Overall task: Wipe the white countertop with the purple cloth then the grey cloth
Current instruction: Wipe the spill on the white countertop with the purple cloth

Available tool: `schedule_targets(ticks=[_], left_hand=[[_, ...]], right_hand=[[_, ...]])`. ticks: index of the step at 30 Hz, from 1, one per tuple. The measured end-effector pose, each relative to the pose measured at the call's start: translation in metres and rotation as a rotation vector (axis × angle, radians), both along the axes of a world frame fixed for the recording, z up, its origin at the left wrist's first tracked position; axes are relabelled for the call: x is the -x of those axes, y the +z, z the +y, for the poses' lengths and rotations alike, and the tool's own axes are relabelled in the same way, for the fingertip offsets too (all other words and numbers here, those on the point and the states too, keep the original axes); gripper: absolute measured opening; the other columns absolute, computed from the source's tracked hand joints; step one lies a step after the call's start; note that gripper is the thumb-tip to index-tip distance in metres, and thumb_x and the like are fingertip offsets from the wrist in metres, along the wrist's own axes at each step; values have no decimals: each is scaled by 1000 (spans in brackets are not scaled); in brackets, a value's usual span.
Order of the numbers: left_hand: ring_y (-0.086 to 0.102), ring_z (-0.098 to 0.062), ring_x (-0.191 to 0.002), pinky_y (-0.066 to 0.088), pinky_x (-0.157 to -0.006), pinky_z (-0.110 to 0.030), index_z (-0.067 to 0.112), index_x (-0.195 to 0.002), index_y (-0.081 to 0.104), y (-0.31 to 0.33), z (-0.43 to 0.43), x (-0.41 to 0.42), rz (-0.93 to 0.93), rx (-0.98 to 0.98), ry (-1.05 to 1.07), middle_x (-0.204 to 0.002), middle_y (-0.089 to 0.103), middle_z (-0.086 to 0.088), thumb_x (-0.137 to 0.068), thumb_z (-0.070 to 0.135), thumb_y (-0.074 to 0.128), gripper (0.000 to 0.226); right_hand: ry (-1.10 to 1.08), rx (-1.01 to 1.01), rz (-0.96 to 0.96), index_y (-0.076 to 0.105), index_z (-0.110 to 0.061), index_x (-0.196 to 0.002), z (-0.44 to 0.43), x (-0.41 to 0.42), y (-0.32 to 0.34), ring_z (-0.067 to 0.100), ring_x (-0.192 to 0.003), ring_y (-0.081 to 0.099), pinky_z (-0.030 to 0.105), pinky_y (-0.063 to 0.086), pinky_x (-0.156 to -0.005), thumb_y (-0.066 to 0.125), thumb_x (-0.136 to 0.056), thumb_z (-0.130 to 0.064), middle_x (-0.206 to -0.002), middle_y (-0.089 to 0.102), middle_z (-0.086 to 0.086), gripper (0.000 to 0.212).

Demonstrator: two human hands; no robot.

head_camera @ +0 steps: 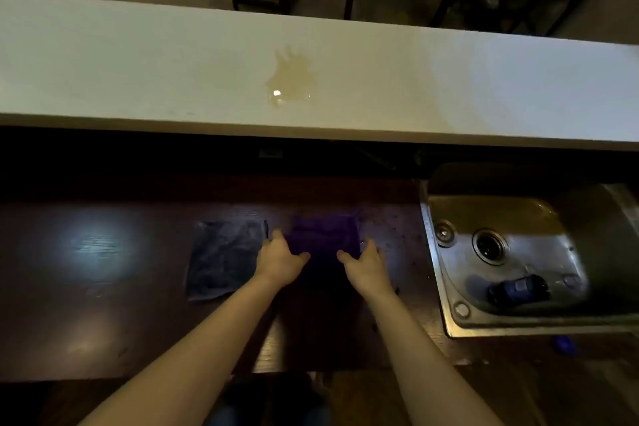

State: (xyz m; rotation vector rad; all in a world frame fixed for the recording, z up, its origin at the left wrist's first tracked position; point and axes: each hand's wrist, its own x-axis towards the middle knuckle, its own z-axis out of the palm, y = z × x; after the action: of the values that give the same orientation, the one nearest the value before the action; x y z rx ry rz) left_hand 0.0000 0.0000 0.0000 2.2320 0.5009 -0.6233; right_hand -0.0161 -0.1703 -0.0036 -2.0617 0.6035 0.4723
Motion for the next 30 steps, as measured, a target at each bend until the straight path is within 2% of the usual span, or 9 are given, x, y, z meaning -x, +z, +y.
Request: schedule_targets(ticks=[2,6,10,14,16,19,22,26,30], left_hand=[[59,-36,-118,52,-92,-39,5,-142,34,-2,-3,-3,51,58,107,-136,54,-18,-80,32,76,80],[65,-33,-105,55,-92,-46,4,-124,49,-12,-7,-6,134,147,259,-119,64,-16,-80,27,77,57],[66,-28,-92,57,-81,-39,6,-111,61,-20,-8,-10,139,187,303,-108,68,-14,-85,26,71,35],[60,-16,-78,52,-68,-29,15,-108,59,-23,-3,-12,98,246,264,-99,66,-5,-89,24,65,21],[63,-18,-85,52,-71,-29,18,-112,57,-21,3,-14,62,280,248,-108,66,-6,-90,25,64,24],[68,-24,-96,59,-82,-41,21,-114,56,-11,11,-17,3,369,230,-114,67,-7,-92,28,62,24],[70,-26,-96,59,-84,-48,21,-109,58,7,17,-23,-110,403,198,-109,70,-8,-93,29,62,18],[69,-22,-95,58,-77,-29,25,-101,61,39,26,-34,-296,448,165,-98,70,2,-93,26,62,8],[70,-26,-97,56,-88,-51,22,-99,63,75,36,-48,-452,495,171,-101,73,-9,-92,21,62,7]], right_hand=[[-29,3,17,35,-10,-148,0,-3,-3,33,-129,47,34,40,-100,68,-94,-33,-145,39,17,67],[-85,-84,44,42,-7,-142,3,-7,-13,26,-112,57,33,48,-93,72,-92,-31,-137,54,16,63],[-183,-202,77,49,-8,-133,7,-10,-16,21,-100,59,33,51,-89,76,-89,-34,-121,64,9,58],[-319,-361,80,62,-19,-95,9,-15,-11,15,-81,66,23,54,-61,83,-83,-30,-103,72,6,27],[-382,-498,109,63,-23,-87,9,-19,-3,16,-78,70,22,56,-52,87,-78,-29,-93,74,3,27],[-382,-614,167,67,-15,-100,8,-24,10,29,-84,77,35,64,-65,90,-75,-26,-94,79,10,35],[-357,-738,141,70,-7,-112,8,-28,25,31,-90,78,38,63,-68,83,-83,-20,-100,80,16,34],[-264,-918,-19,71,-7,-120,12,-32,50,34,-105,74,44,62,-83,67,-95,-16,-116,75,20,27],[-175,-957,-211,65,-4,-126,23,-41,87,34,-111,72,38,62,-81,59,-99,-11,-120,74,19,29]])
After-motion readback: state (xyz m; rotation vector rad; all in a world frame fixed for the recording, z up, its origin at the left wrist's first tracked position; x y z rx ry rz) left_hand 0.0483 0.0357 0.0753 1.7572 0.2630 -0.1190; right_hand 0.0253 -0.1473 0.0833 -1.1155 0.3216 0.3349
